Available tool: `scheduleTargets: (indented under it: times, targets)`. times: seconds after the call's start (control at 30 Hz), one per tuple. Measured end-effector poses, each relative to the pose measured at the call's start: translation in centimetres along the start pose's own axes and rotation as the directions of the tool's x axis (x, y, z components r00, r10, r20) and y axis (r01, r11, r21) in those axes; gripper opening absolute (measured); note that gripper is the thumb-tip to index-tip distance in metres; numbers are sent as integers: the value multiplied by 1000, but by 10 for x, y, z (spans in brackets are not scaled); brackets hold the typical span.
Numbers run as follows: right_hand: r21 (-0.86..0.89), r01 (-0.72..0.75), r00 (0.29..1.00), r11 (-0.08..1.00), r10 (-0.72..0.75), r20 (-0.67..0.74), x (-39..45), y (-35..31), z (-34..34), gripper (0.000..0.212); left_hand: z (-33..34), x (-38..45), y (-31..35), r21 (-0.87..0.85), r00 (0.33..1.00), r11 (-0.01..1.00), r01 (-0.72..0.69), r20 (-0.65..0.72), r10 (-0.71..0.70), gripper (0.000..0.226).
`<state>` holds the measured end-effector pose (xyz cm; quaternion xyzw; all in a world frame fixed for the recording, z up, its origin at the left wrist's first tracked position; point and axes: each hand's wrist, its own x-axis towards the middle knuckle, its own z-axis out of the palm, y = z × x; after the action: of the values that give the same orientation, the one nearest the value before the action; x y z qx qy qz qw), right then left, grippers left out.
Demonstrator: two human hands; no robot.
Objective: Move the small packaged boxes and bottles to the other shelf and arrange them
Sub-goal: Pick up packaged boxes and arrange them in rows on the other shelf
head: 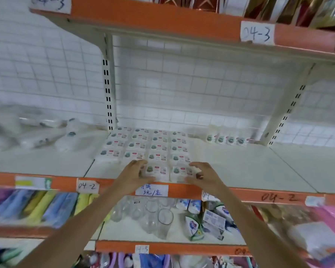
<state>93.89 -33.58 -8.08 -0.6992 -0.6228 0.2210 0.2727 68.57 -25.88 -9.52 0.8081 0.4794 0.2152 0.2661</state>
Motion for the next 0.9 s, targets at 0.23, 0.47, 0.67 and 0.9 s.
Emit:
scheduleTargets:
  times: [0.23, 0.47, 0.67, 0.9]
  targets:
    - [-23, 51, 992, 998, -53, -117, -3, 6, 15, 46, 5, 0, 10, -28, 995, 996, 90, -32, -91, 68]
    - [-52, 39, 986, 998, -47, -159, -2, 5, 17, 45, 7, 1, 10, -71, 994, 994, 82, -65, -87, 68]
    - [-38, -43, 990, 998, 37, -135, -4, 0, 17, 46, 9, 2, 6, -75, 995, 995, 66, -69, -72, 70]
    - [-9, -126, 990, 992, 125, -67, -21, -13, 16, 68, 7, 1, 5, -55, 999, 997, 50, -7, -51, 84]
